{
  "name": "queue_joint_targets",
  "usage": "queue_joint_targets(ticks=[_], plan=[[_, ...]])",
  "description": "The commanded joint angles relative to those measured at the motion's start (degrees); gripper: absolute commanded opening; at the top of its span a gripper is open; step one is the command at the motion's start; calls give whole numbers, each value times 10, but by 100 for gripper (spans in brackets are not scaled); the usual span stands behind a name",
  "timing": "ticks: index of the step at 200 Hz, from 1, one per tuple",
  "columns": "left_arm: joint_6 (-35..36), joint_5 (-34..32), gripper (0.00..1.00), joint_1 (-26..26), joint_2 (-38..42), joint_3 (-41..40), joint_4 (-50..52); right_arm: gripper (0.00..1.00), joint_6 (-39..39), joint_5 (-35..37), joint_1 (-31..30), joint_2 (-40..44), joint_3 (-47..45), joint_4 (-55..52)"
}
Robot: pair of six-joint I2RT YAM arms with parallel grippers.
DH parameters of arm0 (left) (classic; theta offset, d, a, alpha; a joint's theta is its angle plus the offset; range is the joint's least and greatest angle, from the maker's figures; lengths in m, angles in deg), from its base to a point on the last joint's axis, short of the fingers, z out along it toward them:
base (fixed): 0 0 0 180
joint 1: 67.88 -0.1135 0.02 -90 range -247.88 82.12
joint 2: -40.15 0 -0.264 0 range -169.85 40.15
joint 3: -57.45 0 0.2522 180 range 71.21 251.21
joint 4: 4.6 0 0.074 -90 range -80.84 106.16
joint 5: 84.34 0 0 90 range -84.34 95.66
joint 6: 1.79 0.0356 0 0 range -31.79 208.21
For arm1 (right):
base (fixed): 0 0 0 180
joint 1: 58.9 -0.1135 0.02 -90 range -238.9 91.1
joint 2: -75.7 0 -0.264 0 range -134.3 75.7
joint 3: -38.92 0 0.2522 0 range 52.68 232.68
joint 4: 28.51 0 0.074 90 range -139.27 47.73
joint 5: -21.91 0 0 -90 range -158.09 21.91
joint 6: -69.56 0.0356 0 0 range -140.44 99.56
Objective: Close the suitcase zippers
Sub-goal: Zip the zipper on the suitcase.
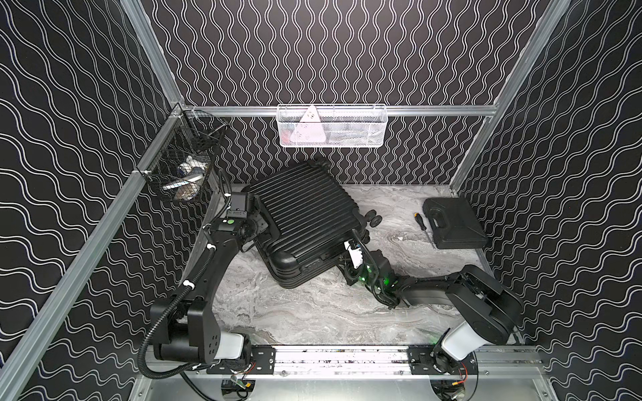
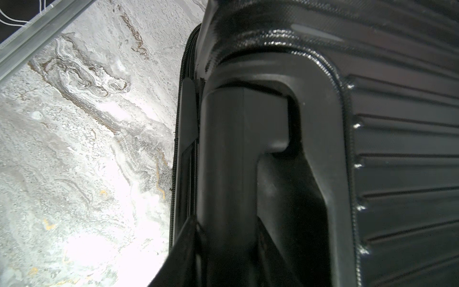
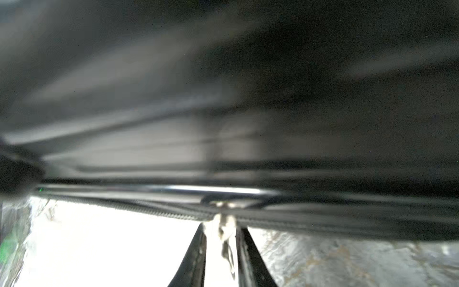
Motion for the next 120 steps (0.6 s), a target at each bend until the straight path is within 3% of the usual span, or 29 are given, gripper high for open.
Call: queue_joint_targets(ticks=[1,34,77,120], plan=[[-43,41,17,0,1,-1,-6,24,8,-9,3,6,-1,41],[-46,43,17,0,3,-6,-10,21,2,-23,3,6,2,39],[-77,44,17,0,11,-18,-21,0,0,-31,4,-1,-2,38],[-180,41,18,6,38,-43,-41,0,-11,-39,-6,7,-4,11]])
